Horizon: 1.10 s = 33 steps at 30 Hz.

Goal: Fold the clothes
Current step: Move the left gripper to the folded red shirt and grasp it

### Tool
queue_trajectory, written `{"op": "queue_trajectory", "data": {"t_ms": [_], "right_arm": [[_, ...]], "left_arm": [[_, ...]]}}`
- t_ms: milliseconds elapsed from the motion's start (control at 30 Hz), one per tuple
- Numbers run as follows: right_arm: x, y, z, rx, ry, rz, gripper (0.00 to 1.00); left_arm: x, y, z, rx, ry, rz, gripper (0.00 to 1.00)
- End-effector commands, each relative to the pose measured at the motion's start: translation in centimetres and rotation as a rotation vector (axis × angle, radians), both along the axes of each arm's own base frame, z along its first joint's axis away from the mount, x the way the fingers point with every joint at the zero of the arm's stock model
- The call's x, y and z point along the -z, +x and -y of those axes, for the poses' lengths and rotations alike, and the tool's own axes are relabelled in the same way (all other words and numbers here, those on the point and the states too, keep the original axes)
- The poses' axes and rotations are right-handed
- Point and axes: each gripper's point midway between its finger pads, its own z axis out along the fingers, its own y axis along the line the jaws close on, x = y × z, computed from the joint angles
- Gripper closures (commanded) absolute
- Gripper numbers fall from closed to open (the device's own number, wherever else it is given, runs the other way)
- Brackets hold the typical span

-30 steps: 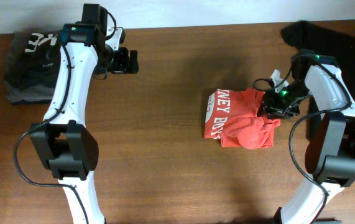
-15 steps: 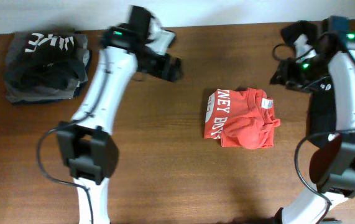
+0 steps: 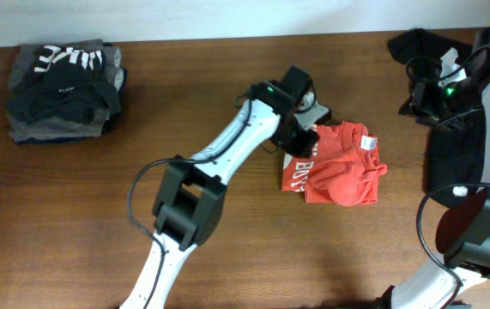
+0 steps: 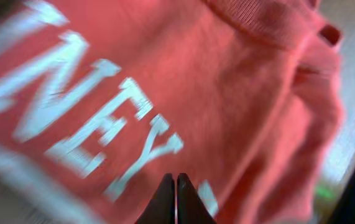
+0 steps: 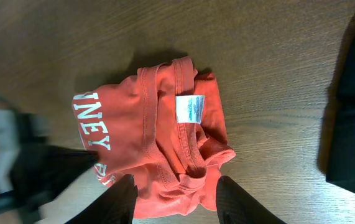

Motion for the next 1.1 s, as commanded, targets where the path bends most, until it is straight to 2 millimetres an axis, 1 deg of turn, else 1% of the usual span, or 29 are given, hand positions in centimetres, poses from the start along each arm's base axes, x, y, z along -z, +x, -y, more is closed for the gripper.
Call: {"op": "queue_trajectory", "data": {"t_ms": [0,100,200,233,300,400,500,633,733,800,867,900,933,967,1000,1067], "right_arm": [[-0.5,0.0,0.4,0.011,-0.010,0.012,0.53],[-0.5,0.0,0.4,0.011,-0.010,0.013,0.53],[-0.5,0.0,0.4,0.011,-0.010,0.013,0.54],[-0.5,0.0,0.4,0.011,-0.010,0.012,0.54],[-0.5,0.0,0.5,0.013,-0.018,0.009,0.54],[-0.4,-0.1,0.8,0.016,-0.033,0.002,0.54],[-0.4,-0.1,0.8,0.017,-0.033,0.002,0.53],[-0.4,-0.1,0.8,0.017,-0.033,0.002,0.54],[-0.4,-0.2,0.8,0.017,-0.033,0.001,0.53],[-0.4,-0.2,0.8,0.017,-0.033,0.001,0.54],[-0.4,-0.2,0.8,0.017,-0.033,0.001,0.54],[-0.4,-0.2,0.7,0.016,-0.033,0.001,0.53],[-0.4,-0.2,0.7,0.015,-0.032,0.001,0.53],[-0.4,-0.1,0.7,0.015,-0.032,0.001,0.53],[-0.4,-0.1,0.7,0.015,-0.032,0.001,0.53],[-0.4,-0.1,0.7,0.015,-0.032,0.001,0.53]], "left_arm": [[1.4,-1.5,1.7,0.010,-0.040,-0.089,0.96],[2.4,-1.7,1.6,0.012,-0.021,-0.097,0.96],[3.8,-0.5,0.5,-0.014,0.064,-0.034,0.96],[4.8,1.0,-1.2,-0.047,0.172,0.050,0.94],[5.5,3.2,-3.9,-0.097,0.312,0.155,0.93],[5.7,6.2,-7.7,-0.169,0.462,0.268,0.91],[5.6,8.2,-10.1,-0.200,0.496,0.300,0.87],[5.4,9.9,-11.3,-0.233,0.482,0.320,0.86],[5.2,11.0,-12.2,-0.178,0.486,0.365,0.83],[4.9,12.5,-13.8,-0.147,0.537,0.428,0.82],[4.4,14.2,-15.8,-0.168,0.600,0.491,0.75],[4.0,15.5,-17.1,-0.198,0.632,0.531,0.67],[3.6,16.5,-18.1,-0.218,0.654,0.562,0.56],[3.2,17.6,-19.1,-0.245,0.672,0.599,0.48],[2.7,18.7,-20.1,-0.266,0.684,0.633,0.45],[1.9,20.6,-21.3,-0.297,0.680,0.689,0.44]]}}
